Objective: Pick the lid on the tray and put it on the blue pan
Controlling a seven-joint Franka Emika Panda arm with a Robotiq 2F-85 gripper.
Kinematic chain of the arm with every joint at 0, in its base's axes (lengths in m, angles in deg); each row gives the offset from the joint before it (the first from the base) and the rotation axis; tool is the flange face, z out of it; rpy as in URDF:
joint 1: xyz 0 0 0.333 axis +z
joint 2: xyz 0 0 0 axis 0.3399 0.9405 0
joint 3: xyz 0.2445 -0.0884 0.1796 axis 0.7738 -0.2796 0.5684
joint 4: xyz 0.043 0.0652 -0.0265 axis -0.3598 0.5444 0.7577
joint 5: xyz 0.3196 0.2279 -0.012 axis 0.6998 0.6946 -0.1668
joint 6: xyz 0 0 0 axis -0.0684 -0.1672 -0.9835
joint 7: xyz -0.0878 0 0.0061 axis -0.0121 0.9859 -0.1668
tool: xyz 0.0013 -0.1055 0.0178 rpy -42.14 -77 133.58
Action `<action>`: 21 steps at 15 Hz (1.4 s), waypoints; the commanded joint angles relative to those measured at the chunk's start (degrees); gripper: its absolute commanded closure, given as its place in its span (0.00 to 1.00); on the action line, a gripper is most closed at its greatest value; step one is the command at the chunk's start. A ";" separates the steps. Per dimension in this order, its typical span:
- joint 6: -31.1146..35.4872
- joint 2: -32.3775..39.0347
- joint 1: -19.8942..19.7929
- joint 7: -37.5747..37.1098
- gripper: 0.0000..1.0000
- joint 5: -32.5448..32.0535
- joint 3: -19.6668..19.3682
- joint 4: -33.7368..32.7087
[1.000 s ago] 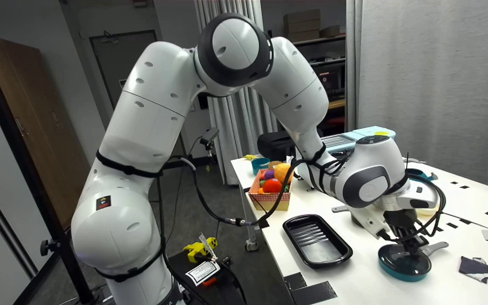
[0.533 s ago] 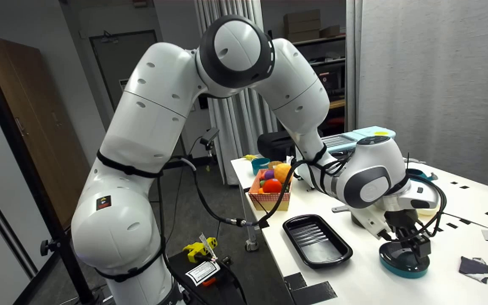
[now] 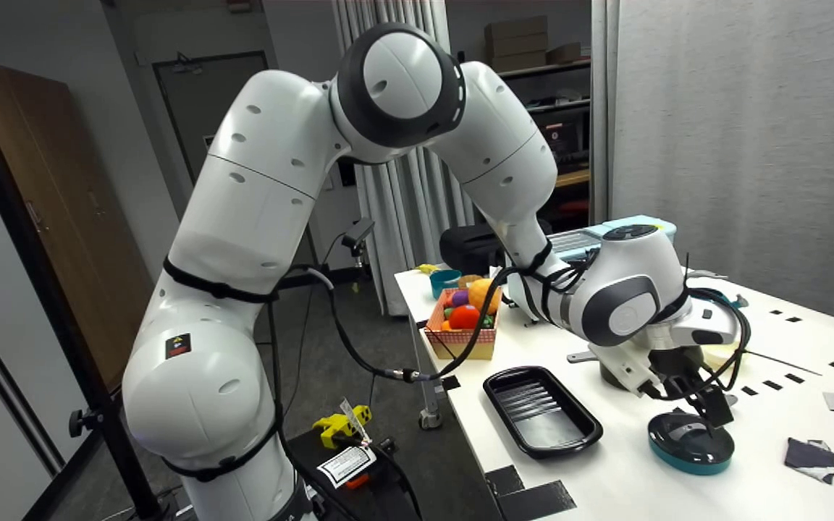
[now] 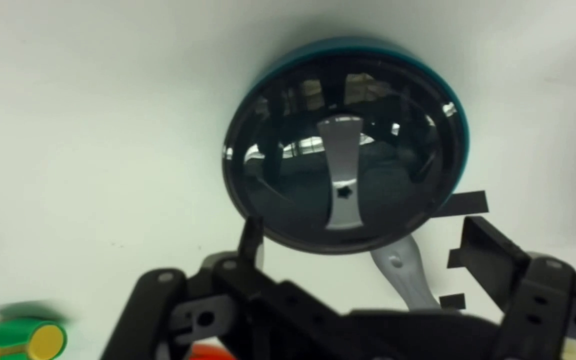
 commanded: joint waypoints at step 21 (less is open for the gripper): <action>2.05 -27.77 -0.26 1.37 0.00 0.19 7.62 20.50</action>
